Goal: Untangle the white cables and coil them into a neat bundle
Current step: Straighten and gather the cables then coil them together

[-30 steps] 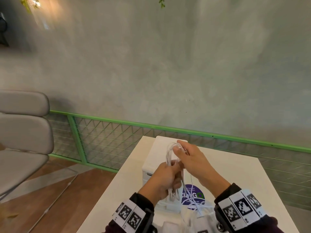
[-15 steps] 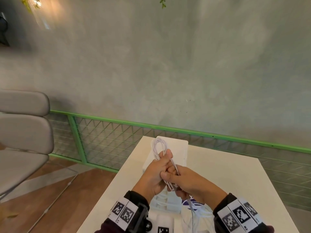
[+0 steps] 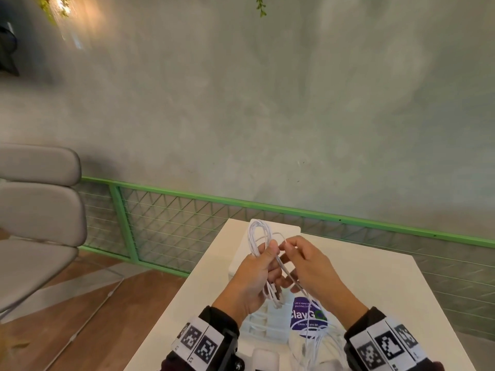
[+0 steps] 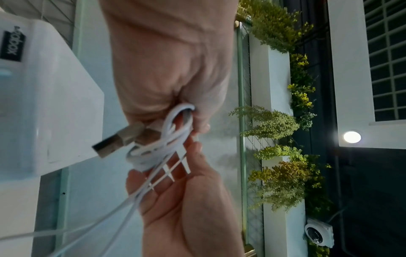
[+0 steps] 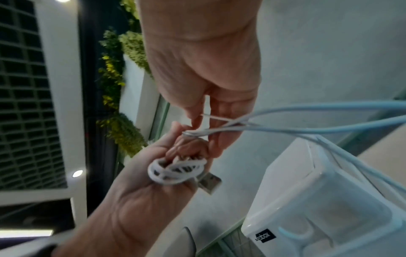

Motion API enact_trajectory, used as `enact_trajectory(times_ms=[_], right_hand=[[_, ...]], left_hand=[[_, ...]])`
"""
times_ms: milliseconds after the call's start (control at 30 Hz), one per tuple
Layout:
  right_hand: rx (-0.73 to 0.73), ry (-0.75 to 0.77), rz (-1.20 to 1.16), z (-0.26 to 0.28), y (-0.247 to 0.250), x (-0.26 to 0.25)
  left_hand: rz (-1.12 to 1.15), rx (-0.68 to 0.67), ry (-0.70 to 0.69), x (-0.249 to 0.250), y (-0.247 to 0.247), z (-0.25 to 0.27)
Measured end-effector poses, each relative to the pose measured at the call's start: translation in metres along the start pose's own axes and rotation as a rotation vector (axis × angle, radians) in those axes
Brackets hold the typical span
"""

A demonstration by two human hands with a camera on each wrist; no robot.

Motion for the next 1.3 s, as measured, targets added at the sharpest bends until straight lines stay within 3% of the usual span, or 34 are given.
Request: enact_trajectory(times_ms=[100,333,667,867,1100,1300], right_hand=[[0.081,0.141,0.147,0.004,-0.002,-0.008],[0.136,-0.025,-0.02,-0.015,0.008,0.0],[0.266,0.121,-0.003,-0.02,0.023,-0.019],[0.24,0.15,0.005,-0.028,0.03,-0.036],[0.213,0.017,-0.1,-0.018,0.024,-0.019],[0.138,0.139,0.254,0.0,-0.004,-0.013]], left_hand=[[-0.078,-0.001,-0.005,-0.001,-0.001,0.0],[-0.168,-0.084,0.047,-0.008,-0.007,0.007],[-0.356,-0.094,0.068,-0.012,-0.005,0.004],[-0.448,-0.167,0.059,-0.016,-0.009,0.007],[-0.41,-0.064,-0.09,-0.003,-0.002,0.0],[-0.199,0.072,-0.17,0.001,-0.004,-0.004]])
Point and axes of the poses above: each hand's wrist, its own z-axis away from the middle knuckle, its own y-axis out of the back of the hand, x = y × z, the point moved 5 cm from there along -z, towards the middle knuckle, and after that the axes turned 8 degrees about z, right-handed, at the moved point
